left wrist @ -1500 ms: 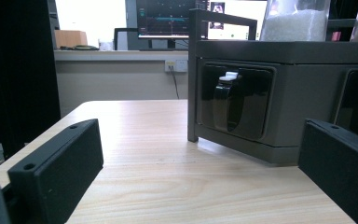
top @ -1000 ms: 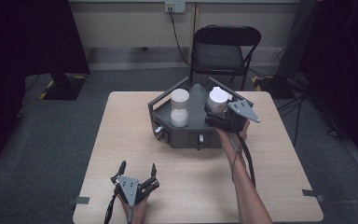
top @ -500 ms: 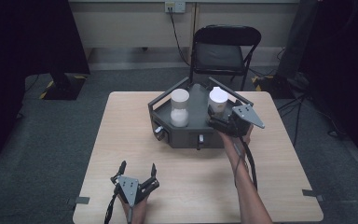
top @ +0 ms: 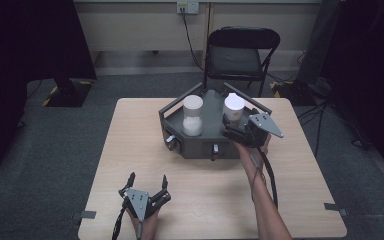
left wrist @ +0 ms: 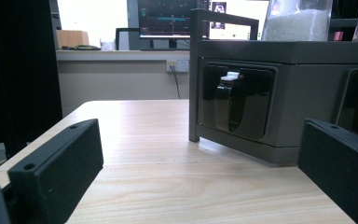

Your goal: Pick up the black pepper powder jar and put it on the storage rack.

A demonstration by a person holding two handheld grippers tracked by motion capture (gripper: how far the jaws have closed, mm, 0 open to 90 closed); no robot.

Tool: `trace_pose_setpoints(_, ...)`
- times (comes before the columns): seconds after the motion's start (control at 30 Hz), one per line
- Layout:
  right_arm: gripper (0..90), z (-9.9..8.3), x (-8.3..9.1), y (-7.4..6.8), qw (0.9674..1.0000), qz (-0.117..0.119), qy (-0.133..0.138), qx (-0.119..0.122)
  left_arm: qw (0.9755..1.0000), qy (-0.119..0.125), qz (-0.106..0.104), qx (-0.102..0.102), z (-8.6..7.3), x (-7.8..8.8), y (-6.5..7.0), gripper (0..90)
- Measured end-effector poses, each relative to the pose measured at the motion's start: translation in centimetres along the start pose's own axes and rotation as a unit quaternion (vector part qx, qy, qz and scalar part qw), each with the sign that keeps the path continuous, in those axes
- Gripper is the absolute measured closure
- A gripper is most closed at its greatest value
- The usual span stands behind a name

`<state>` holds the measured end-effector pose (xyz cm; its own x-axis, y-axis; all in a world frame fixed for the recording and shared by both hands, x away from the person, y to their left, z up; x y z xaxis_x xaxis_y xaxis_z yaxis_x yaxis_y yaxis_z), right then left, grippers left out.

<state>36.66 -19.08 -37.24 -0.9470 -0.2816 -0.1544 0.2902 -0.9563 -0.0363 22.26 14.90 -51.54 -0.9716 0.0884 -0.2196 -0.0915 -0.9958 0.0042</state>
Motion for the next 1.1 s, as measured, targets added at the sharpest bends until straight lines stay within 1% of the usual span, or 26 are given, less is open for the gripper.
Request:
trace_pose_setpoints(0.13, 0.0, 0.0, 0.0, -0.1, 1.0, -0.001, 0.001, 0.002, 1.0, 0.0, 0.0, 0.0, 0.0, 0.0, 0.0, 0.0)
trace_pose_setpoints(0.27, 0.0, -0.2, 0.5, -0.3, 1.0, -0.002, 0.004, 0.007, 1.0, 0.0, 0.0, 0.0, 0.0, 0.0, 0.0, 0.0)
trace_pose_setpoints(0.4, 0.0, -0.4, 0.9, -0.1, 1.0, -0.004, 0.001, 0.007, 1.0, 0.0, 0.0, 0.0, 0.0, 0.0, 0.0, 0.0)
trace_pose_setpoints(0.47, 0.0, -0.4, 1.4, -0.1, 1.0, -0.006, -0.001, 0.005, 1.0, 0.0, 0.0, 0.0, 0.0, 0.0, 0.0, 0.0)
trace_pose_setpoints(0.53, 0.0, -0.4, 1.8, -0.1, 0.9999, -0.005, 0.003, 0.008, 1.0, 0.0, 0.0, 0.0, 0.0, 0.0, 0.0, 0.0)
trace_pose_setpoints(0.8, 0.0, -0.3, 3.0, 0.0, 0.9999, 0.0, 0.011, 0.008, 1.0, 0.0, 0.0, 0.0, 0.0, 0.0, 0.0, 0.0)
trace_pose_setpoints(1.1, 0.0, -0.6, 5.1, 0.0, 0.9997, 0.003, 0.022, 0.007, 1.0, 0.0, 0.0, 0.0, 0.0, 0.0, 0.0, 0.0)
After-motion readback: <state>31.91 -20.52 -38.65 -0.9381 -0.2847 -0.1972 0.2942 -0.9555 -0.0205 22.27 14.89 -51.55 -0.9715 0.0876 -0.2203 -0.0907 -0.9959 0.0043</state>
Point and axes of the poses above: each handheld gripper's, and its own axes: x roughly backward along the jaws, z roughly out of its top, y roughly to its right, the point moved 7 cm from there along -x, roughly forward along the jaws, and after that the axes turned 12 degrees about y, right-handed, at the moved point
